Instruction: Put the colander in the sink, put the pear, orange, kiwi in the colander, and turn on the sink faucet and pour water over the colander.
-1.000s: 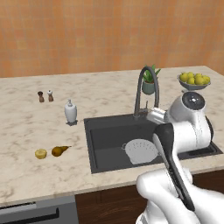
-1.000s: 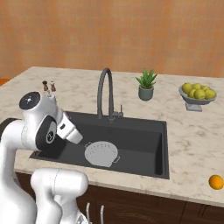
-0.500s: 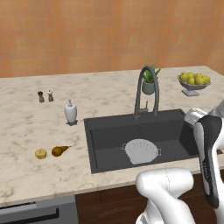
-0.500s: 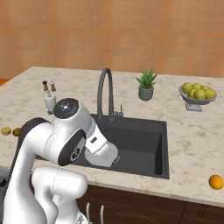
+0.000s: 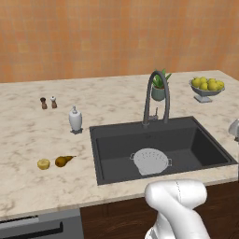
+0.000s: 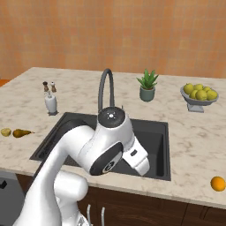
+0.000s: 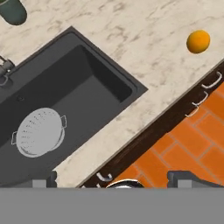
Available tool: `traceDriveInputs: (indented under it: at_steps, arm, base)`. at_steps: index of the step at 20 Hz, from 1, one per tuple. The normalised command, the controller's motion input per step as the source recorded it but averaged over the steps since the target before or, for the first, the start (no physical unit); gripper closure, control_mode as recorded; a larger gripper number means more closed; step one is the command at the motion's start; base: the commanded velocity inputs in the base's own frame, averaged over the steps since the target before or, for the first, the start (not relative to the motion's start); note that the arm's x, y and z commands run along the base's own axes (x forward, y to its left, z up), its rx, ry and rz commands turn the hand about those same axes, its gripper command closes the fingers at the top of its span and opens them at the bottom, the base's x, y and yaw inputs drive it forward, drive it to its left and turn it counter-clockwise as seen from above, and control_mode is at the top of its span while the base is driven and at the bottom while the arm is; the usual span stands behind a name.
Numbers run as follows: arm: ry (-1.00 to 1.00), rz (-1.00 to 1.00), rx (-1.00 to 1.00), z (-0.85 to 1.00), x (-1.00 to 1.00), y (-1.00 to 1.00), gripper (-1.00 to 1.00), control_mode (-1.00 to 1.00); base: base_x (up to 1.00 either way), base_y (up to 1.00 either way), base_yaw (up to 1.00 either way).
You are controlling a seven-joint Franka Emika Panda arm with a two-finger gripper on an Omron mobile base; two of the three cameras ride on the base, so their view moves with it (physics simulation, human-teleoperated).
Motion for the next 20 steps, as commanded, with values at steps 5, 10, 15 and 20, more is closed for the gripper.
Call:
traceDriveInputs:
  at_steps: [5,10,15,20]
  arm:
    - [0.05,-0.02,-0.10,-0.26,0.00,-1.00,-1.00,-1.00]
    - [0.09,-0.02,-0.15,-0.43,0.00,-1.00,-1.00,-1.00]
    - [0.15,0.00,-0.14,-0.50,0.00,-0.99,-1.00,-1.00]
    - [0.11,0.00,-0.04,-0.39,0.10,-0.79,-1.00,-1.00]
  base:
    - [0.00,0.00,0.00]
    - [0.00,0.00,0.00]
    - [0.00,0.00,0.00]
    - [0.00,0.00,0.00]
